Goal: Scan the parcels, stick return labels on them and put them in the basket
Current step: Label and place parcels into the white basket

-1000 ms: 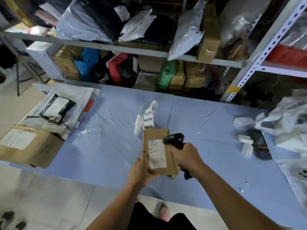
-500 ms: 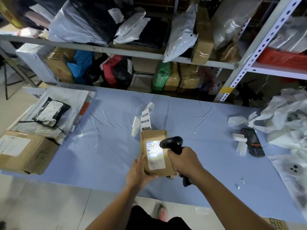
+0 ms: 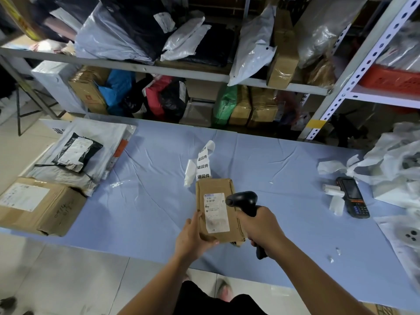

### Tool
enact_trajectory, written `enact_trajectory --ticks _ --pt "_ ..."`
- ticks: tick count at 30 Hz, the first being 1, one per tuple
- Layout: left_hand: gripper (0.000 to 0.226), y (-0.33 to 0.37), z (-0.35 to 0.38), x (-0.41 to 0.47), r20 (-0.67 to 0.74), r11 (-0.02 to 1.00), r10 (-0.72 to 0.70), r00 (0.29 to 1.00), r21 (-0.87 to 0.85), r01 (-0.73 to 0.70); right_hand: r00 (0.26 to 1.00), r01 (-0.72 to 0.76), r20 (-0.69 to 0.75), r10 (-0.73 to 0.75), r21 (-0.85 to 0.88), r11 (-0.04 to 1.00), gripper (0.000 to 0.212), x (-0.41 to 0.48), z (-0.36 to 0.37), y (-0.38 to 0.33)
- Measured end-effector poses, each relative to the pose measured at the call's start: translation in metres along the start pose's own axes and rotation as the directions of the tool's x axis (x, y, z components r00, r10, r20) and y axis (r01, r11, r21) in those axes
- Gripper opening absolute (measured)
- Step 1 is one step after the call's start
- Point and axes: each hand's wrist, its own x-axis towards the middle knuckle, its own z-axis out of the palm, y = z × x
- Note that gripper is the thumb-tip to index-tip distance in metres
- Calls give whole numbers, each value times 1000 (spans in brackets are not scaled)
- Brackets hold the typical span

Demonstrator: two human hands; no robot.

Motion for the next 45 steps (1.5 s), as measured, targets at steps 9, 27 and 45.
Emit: enact_trajectory --ticks 9,27,45 --pt "77 7 -6 1 -39 1000 0 999 -27 -1 999 30 -36 -29 29 999 16 46 -20 26" --pt "62 8 -42 51 -91 986 -144 985 -102 135 978 -87 -207 -14 -471 878 42 140 3 73" --pt "21 -3 -90 115 -81 980 -41 996 -198 24 959 78 -279 -49 93 993 31 240 106 -118"
